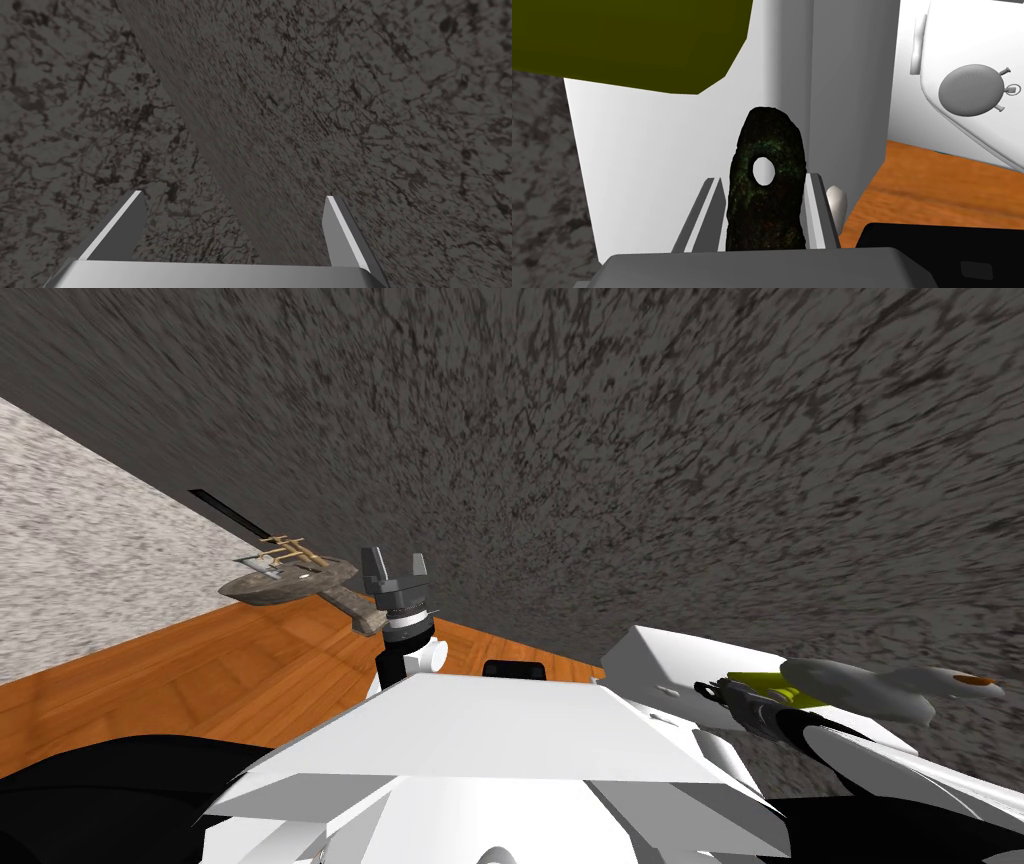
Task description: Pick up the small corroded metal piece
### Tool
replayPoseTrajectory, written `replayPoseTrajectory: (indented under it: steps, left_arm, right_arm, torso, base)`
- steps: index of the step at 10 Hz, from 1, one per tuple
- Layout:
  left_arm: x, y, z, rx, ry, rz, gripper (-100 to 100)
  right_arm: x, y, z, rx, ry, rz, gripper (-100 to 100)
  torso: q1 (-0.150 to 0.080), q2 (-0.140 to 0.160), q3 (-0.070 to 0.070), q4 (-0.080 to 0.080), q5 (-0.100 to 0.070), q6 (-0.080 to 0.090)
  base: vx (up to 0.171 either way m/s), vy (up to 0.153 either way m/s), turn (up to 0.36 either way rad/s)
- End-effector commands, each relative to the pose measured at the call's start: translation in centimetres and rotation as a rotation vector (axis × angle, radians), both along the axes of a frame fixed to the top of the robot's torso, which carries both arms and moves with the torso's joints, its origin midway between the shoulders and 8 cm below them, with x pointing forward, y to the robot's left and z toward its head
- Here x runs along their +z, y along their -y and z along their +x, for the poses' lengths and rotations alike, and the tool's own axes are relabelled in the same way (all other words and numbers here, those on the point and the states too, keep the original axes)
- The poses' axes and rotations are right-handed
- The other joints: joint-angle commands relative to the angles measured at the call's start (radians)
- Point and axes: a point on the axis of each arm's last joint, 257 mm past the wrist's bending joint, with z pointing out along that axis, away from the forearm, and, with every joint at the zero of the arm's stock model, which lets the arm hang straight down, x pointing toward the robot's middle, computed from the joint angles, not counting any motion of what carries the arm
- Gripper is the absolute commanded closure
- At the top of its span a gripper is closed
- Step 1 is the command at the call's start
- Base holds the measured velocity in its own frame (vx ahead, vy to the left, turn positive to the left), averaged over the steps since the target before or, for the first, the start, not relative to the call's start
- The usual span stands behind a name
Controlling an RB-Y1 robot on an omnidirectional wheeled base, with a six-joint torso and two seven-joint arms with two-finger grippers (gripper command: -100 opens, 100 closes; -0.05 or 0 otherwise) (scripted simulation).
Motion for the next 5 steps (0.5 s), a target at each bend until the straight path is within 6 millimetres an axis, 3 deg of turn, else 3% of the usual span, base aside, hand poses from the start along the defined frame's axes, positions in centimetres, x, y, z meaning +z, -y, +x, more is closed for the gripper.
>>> replayPoseTrajectory:
  steps: [1,2,3,5]
  left_arm:
    - [0.0,0.0,0.0,0.0,0.0,0.0,0]
    - [0.0,0.0,0.0,0.0,0.0,0.0,0]
    - [0.0,0.0,0.0,0.0,0.0,0.0,0]
    - [0.0,0.0,0.0,0.0,0.0,0.0,0]
  right_arm:
    - [0.0,0.0,0.0,0.0,0.0,0.0,100]
    - [0.0,0.0,0.0,0.0,0.0,0.0,0]
    - [0.8,-0.4,1.5,0.04,0.01,-0.007,100]
    - [1.2,-1.1,2.4,0.072,0.009,-0.008,100]
  torso:
    - [0.0,0.0,0.0,0.0,0.0,0.0]
    - [0.0,0.0,0.0,0.0,0.0,0.0]
    - [0.0,0.0,0.0,0.0,0.0,0.0]
    - [0.0,-0.004,-0.002,-0.001,0.001,0.0]
  base:
    - [0.0,0.0,0.0]
    - [0.0,0.0,0.0]
    - [0.058,-0.003,-0.271]
    - [0.089,-0.008,-0.201]
